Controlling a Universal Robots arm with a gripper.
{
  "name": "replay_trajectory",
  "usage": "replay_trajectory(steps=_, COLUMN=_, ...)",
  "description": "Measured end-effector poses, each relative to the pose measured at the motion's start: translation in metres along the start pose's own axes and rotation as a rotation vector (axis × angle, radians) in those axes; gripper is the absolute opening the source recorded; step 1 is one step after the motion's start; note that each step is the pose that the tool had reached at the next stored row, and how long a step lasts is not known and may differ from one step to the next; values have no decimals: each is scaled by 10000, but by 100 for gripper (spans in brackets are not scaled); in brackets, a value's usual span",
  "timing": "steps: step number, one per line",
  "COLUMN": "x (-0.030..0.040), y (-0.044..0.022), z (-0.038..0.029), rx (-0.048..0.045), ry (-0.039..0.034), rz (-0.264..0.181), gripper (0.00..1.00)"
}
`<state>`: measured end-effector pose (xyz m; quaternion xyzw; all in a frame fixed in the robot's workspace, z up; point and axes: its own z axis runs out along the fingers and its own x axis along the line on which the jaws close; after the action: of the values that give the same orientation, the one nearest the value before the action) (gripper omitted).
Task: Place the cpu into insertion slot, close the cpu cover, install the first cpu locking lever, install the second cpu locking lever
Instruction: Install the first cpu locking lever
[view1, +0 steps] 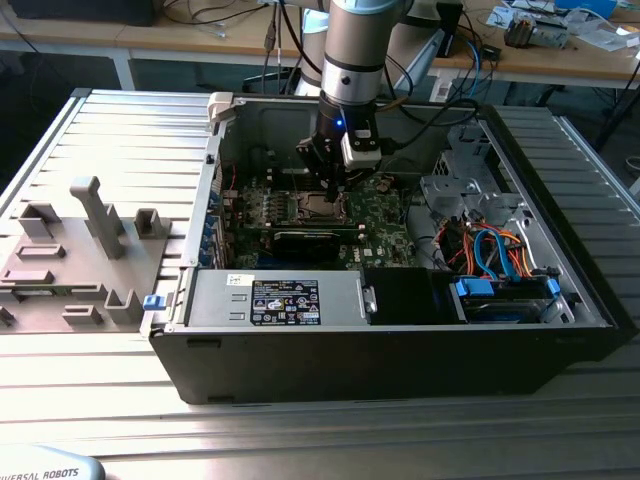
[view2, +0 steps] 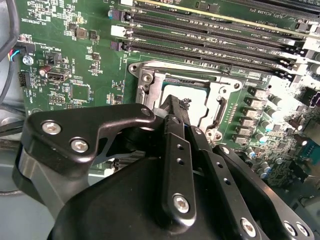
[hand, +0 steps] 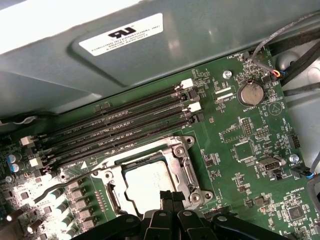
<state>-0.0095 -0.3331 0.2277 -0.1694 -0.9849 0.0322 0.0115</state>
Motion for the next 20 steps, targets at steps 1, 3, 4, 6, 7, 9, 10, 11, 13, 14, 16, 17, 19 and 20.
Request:
replay_trajectory(steps=1, x=0, y=0, z=0, rx=0, ry=0, rz=-11, gripper=11)
replay_trajectory(steps=3, x=0, y=0, z=0, rx=1, ry=-2, rz=-37, gripper=11)
replay_trajectory(steps=4, x=0, y=0, z=0, rx=0, ry=-3, rz=-48, gripper=11)
replay_trajectory(steps=6, x=0, y=0, z=0, rx=1, ry=-5, rz=-73, gripper=11)
replay_trajectory(steps=7, x=0, y=0, z=0, rx=1, ry=-5, rz=-84, gripper=11)
replay_trajectory(steps=9, x=0, y=0, z=0, rx=2, ry=-8, rz=-118, gripper=11)
replay_trajectory(steps=10, x=0, y=0, z=0, rx=2, ry=-8, rz=-130, gripper=11)
replay_trajectory(steps=11, x=0, y=0, z=0, rx=2, ry=-10, rz=-144, gripper=11)
replay_trajectory(steps=13, x=0, y=0, z=0, rx=2, ry=-12, rz=-174, gripper=11)
replay_trajectory(steps=14, x=0, y=0, z=0, rx=2, ry=-12, rz=-187, gripper=11)
replay_trajectory(steps=16, x=0, y=0, z=0, rx=3, ry=-14, rz=-211, gripper=11)
replay_trajectory(steps=17, x=0, y=0, z=0, rx=3, ry=-15, rz=-225, gripper=11)
replay_trajectory(steps=19, x=0, y=0, z=0, rx=3, ry=-17, rz=-253, gripper=11)
replay_trajectory(steps=20, x=0, y=0, z=0, rx=3, ry=-17, rz=-264, gripper=11)
